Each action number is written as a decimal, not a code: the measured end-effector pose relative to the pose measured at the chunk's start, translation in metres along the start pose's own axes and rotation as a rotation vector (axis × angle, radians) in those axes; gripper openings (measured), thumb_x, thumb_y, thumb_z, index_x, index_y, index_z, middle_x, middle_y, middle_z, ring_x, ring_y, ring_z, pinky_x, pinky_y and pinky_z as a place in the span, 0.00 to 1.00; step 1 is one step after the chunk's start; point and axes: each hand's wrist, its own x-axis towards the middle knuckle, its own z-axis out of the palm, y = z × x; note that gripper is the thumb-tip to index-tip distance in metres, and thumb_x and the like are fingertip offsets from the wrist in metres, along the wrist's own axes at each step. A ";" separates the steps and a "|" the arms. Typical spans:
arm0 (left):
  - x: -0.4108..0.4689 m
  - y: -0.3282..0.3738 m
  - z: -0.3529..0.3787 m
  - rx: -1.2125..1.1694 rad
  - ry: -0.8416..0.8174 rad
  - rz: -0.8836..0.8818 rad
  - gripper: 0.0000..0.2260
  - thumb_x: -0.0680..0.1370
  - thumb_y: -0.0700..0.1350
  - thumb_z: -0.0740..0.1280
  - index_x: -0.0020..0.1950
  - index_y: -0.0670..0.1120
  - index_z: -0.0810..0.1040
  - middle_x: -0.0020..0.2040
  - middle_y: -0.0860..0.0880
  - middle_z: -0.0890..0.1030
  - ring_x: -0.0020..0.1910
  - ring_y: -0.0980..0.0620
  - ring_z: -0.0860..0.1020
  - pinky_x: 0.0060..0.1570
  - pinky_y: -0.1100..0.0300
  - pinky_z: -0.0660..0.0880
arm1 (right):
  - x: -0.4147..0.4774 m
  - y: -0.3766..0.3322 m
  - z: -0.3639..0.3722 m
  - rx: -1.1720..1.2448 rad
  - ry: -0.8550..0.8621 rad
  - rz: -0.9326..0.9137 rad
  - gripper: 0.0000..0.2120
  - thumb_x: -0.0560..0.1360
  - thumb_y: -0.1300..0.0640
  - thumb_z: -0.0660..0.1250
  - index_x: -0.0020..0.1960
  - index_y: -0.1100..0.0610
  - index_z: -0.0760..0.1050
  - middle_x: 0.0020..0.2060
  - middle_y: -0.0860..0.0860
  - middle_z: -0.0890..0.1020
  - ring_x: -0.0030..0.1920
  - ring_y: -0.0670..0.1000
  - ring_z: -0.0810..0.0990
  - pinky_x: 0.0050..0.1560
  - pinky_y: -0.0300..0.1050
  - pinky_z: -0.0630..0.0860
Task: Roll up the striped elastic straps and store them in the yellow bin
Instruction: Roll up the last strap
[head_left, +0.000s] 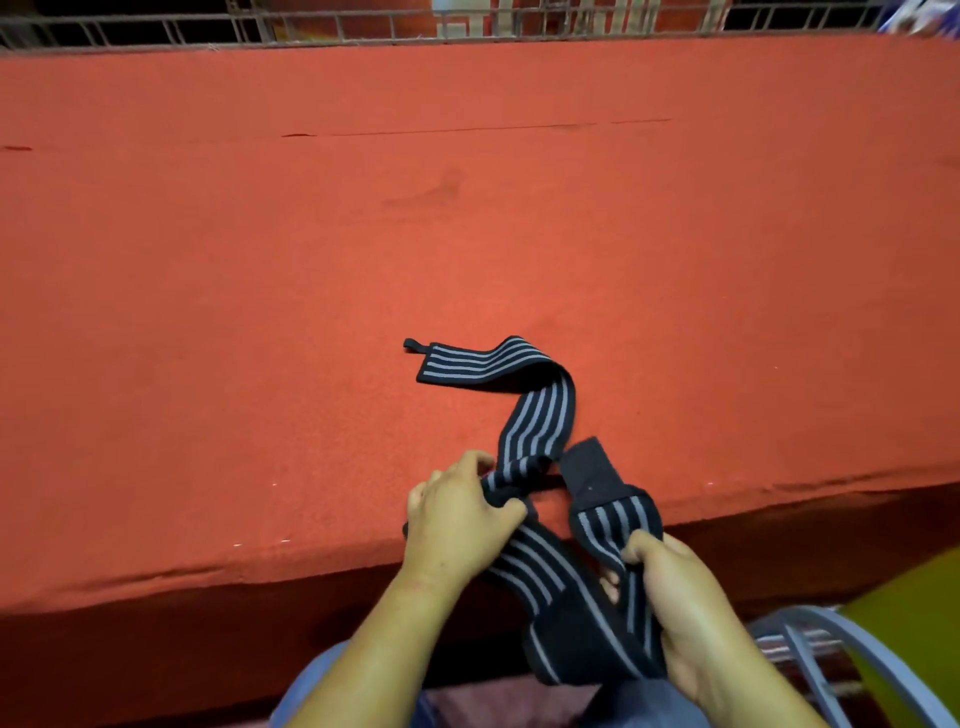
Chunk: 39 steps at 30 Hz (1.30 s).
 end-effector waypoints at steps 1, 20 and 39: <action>0.002 0.003 -0.003 -0.084 -0.036 -0.049 0.20 0.69 0.59 0.71 0.60 0.60 0.77 0.51 0.60 0.84 0.57 0.55 0.80 0.67 0.52 0.70 | -0.001 0.001 -0.001 -0.022 -0.022 0.000 0.08 0.81 0.62 0.61 0.46 0.63 0.78 0.31 0.60 0.77 0.32 0.59 0.75 0.39 0.53 0.73; 0.013 -0.012 -0.013 -0.628 0.084 -0.182 0.07 0.76 0.36 0.70 0.46 0.48 0.82 0.37 0.51 0.86 0.37 0.53 0.85 0.41 0.58 0.81 | -0.017 0.015 0.007 -0.247 0.036 -0.194 0.16 0.74 0.69 0.67 0.32 0.55 0.79 0.30 0.54 0.81 0.37 0.54 0.79 0.43 0.50 0.74; -0.040 -0.006 -0.037 -0.289 0.423 0.056 0.10 0.80 0.54 0.69 0.57 0.50 0.81 0.53 0.51 0.81 0.54 0.50 0.76 0.58 0.58 0.71 | -0.045 -0.014 -0.007 0.299 -0.265 -0.246 0.15 0.73 0.72 0.62 0.33 0.56 0.71 0.31 0.54 0.73 0.32 0.50 0.75 0.37 0.49 0.71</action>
